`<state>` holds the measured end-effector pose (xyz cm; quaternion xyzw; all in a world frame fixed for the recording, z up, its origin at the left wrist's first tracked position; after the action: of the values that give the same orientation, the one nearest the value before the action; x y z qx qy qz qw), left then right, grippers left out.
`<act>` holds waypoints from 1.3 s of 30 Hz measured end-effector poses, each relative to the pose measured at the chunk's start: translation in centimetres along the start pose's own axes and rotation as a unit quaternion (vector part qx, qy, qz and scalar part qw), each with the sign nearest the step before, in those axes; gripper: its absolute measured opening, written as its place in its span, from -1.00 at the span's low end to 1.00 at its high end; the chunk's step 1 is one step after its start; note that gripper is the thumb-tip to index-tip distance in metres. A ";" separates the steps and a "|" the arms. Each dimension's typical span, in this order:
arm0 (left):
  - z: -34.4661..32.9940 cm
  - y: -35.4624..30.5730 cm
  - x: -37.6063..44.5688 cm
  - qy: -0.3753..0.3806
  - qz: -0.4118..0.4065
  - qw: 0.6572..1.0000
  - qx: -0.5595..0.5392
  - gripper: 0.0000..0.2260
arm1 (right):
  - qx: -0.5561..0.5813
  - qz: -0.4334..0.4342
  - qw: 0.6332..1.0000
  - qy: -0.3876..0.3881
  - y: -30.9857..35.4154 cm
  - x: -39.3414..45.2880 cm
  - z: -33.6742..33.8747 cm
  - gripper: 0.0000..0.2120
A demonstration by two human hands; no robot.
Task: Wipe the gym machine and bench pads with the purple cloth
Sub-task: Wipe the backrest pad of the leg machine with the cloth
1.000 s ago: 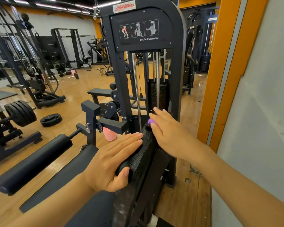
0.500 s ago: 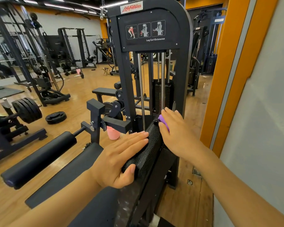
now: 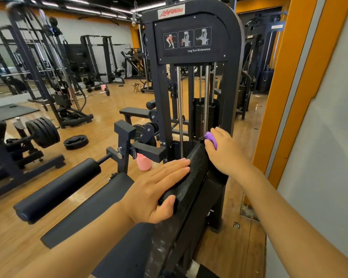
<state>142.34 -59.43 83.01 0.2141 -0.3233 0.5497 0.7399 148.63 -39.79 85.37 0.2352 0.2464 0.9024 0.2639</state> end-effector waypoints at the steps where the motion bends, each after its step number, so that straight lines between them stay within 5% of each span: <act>1: 0.0 0.0 -0.1 0.001 0.002 1.000 -0.002 -0.43 | -0.011 0.003 1.000 0.000 0.0 -0.3 -0.2 -0.73; 9: -0.4 0.4 0.3 -0.011 0.002 1.000 -0.019 -0.43 | -0.027 -0.023 0.999 0.023 0.0 2.7 0.5 -0.63; 24: -0.4 0.3 -0.2 -0.033 -0.002 0.998 -0.050 -0.44 | -0.068 -0.023 0.997 -0.020 6.3 -10.0 -0.2 -0.52; 33: 0.0 1.8 -1.0 0.081 -0.062 0.988 -0.119 -0.45 | -0.026 -0.038 0.985 -0.166 8.4 -15.3 -2.5 -0.53; 39: 0.3 2.2 -0.6 0.121 -0.141 0.974 -0.128 -0.43 | -0.184 0.043 0.936 -0.298 10.0 -17.8 -6.0 -0.49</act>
<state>140.09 -59.39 82.66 0.0926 -0.2652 0.4155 0.8651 155.05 -59.70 81.20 0.4507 -0.0242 0.8313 0.3245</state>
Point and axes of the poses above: each hand's wrist, its own x-axis towards the middle knuckle, its own z-axis out of the back of the hand, y = z × x, the point moved 5 cm from there along x, towards the middle knuckle
